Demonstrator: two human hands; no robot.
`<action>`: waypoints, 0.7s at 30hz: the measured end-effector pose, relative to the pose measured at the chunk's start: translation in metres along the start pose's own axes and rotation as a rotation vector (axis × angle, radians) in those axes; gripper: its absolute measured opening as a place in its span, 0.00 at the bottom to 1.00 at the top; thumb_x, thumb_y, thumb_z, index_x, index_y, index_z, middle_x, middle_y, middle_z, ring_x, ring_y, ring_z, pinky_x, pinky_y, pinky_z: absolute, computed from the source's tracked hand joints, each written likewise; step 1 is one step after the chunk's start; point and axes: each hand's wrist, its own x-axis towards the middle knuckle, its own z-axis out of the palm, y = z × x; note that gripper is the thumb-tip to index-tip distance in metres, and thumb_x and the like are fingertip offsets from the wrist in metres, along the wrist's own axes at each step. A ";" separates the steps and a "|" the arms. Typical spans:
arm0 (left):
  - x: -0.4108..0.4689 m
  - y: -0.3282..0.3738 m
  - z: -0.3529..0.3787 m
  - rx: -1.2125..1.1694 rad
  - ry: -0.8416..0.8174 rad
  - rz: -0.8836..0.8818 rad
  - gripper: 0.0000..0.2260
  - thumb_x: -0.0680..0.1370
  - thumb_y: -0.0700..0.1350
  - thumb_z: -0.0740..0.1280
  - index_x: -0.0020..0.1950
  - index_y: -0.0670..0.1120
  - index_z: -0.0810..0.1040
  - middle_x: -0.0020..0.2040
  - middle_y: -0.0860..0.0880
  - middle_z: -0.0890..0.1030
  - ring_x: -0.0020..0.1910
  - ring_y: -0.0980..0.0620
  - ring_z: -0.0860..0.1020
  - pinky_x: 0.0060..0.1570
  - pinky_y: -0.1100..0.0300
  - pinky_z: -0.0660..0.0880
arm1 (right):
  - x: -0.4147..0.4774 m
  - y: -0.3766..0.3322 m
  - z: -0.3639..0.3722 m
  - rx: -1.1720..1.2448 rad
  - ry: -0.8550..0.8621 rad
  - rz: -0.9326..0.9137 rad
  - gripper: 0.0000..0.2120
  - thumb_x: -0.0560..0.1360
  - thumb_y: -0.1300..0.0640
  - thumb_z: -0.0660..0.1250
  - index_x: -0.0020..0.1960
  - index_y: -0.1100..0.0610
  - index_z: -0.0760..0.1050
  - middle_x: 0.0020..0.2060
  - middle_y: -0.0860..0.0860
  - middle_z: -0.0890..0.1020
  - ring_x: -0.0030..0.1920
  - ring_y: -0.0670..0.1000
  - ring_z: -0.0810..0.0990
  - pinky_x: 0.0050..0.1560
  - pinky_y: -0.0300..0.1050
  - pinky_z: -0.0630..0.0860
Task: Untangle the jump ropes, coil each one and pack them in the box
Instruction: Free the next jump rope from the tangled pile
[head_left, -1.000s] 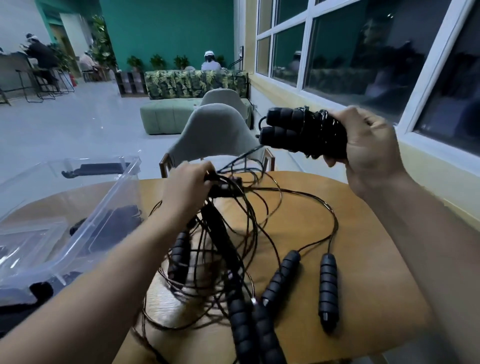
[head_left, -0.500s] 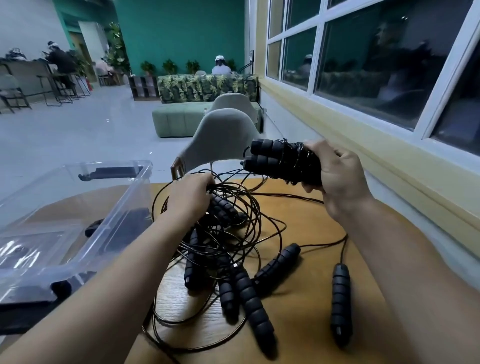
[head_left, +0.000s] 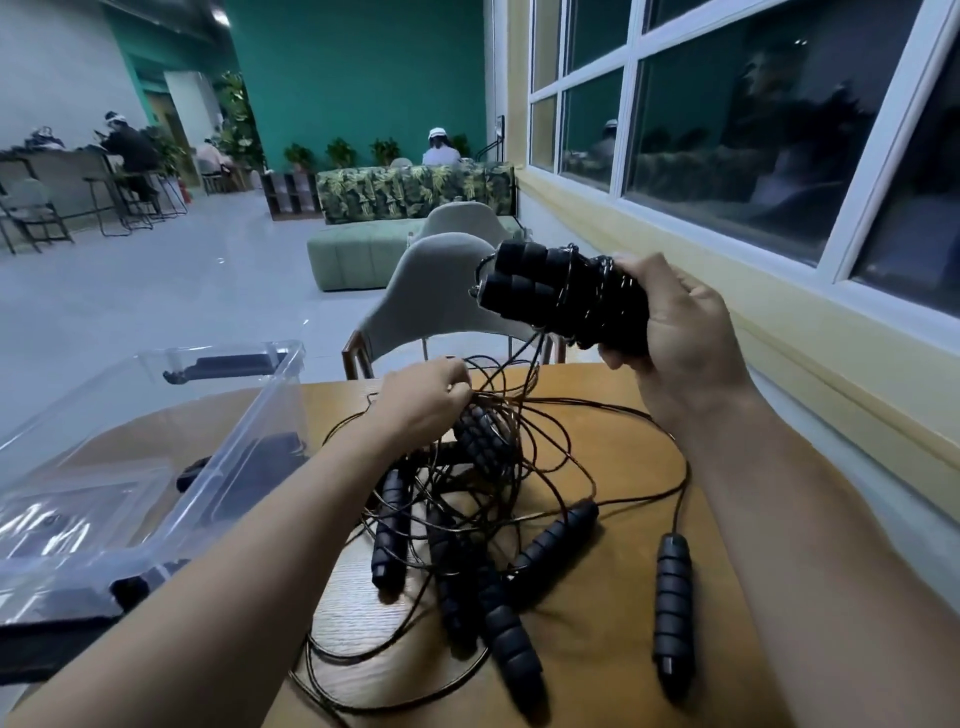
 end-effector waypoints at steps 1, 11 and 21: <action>0.002 0.001 0.001 0.016 -0.053 -0.014 0.15 0.79 0.58 0.55 0.44 0.50 0.75 0.45 0.51 0.80 0.52 0.43 0.79 0.56 0.47 0.74 | 0.000 -0.002 -0.003 0.012 0.008 0.001 0.11 0.82 0.55 0.70 0.47 0.62 0.81 0.35 0.60 0.76 0.29 0.58 0.73 0.26 0.46 0.70; 0.017 0.012 0.023 0.248 -0.306 0.049 0.22 0.73 0.69 0.72 0.60 0.60 0.74 0.51 0.54 0.79 0.58 0.47 0.75 0.64 0.43 0.71 | 0.005 -0.008 -0.031 -0.023 0.115 -0.001 0.12 0.80 0.54 0.72 0.40 0.58 0.81 0.35 0.58 0.76 0.30 0.57 0.72 0.26 0.46 0.69; 0.026 0.025 0.027 0.478 -0.148 0.196 0.10 0.77 0.50 0.72 0.57 0.56 0.79 0.56 0.56 0.79 0.62 0.49 0.74 0.62 0.48 0.65 | 0.011 -0.022 -0.056 -0.061 0.172 -0.005 0.11 0.79 0.54 0.72 0.39 0.56 0.81 0.34 0.57 0.78 0.31 0.56 0.75 0.26 0.45 0.70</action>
